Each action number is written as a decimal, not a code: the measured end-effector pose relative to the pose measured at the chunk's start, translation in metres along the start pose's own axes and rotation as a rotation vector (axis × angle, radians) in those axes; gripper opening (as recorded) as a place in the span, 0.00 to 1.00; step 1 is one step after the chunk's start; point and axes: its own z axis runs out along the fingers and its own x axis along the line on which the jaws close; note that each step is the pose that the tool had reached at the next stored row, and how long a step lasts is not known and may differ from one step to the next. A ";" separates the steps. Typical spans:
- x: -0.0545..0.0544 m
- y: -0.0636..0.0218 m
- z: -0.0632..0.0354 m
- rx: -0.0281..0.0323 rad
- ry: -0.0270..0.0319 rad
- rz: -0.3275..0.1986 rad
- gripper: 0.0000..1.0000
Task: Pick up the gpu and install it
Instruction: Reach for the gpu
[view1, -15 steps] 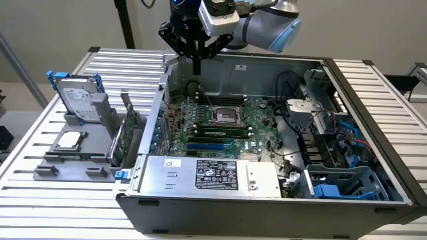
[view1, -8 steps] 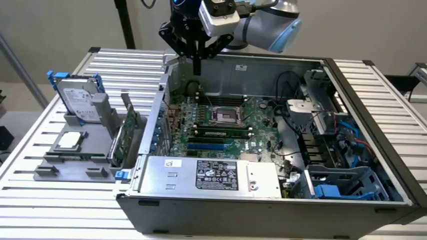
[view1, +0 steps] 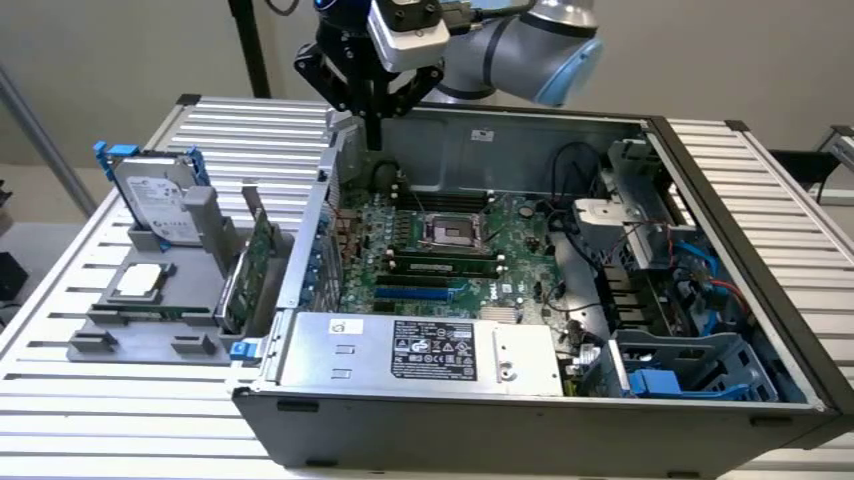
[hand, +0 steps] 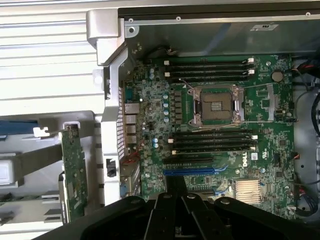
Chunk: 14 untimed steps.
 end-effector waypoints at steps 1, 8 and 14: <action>0.004 -0.0003 0.0000 0.0000 0.0000 0.000 0.11; 0.041 -0.0030 0.0009 0.0000 0.0000 0.000 0.11; 0.068 -0.0050 0.0023 0.0000 0.0000 0.000 0.11</action>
